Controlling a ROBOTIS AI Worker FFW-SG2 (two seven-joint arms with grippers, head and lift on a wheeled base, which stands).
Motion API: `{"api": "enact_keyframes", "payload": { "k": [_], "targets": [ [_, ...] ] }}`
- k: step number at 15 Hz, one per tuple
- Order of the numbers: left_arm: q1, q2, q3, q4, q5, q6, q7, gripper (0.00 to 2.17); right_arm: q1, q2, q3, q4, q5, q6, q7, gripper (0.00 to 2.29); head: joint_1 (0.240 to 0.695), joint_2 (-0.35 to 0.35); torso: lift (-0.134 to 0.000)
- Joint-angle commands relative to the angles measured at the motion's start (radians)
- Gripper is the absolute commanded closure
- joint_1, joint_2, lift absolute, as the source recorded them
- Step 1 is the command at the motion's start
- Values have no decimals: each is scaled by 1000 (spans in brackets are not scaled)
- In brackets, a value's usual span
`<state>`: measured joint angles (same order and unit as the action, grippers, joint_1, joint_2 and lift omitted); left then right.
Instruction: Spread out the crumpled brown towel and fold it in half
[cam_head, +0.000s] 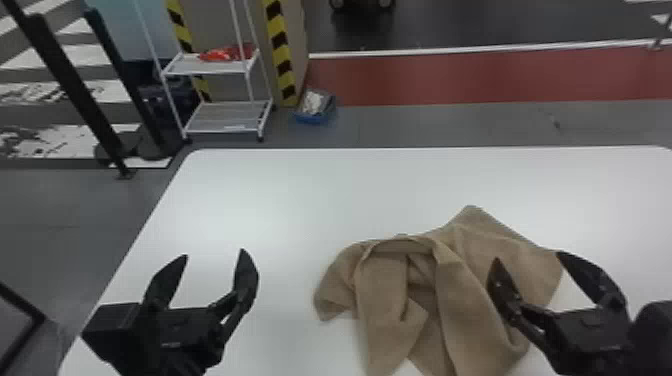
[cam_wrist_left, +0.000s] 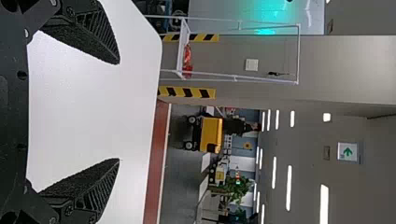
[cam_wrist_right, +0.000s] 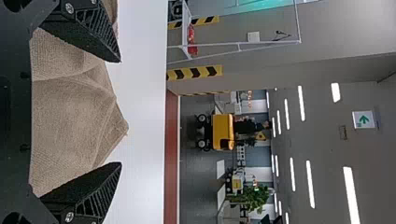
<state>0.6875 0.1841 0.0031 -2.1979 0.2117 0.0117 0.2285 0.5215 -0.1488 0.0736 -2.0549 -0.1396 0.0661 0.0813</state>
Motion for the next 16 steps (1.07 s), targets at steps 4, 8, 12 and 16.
{"api": "enact_keyframes", "payload": {
  "k": [4,8,12,16],
  "targets": [
    [7,0,0,-8,0,0,0,151,3,-2,0,4,-5,-2,2,97,695,134,-123],
    [12,0,0,-17,-2,9,0,151,2,-9,2,5,-8,-2,0,97,695,133,-123],
    [12,0,-2,-19,-14,18,2,151,0,-15,6,5,-9,-2,0,97,695,133,-123],
    [10,-2,-2,-17,-14,18,2,151,-28,-18,14,24,-8,44,5,97,695,134,-123]
  ]
}}
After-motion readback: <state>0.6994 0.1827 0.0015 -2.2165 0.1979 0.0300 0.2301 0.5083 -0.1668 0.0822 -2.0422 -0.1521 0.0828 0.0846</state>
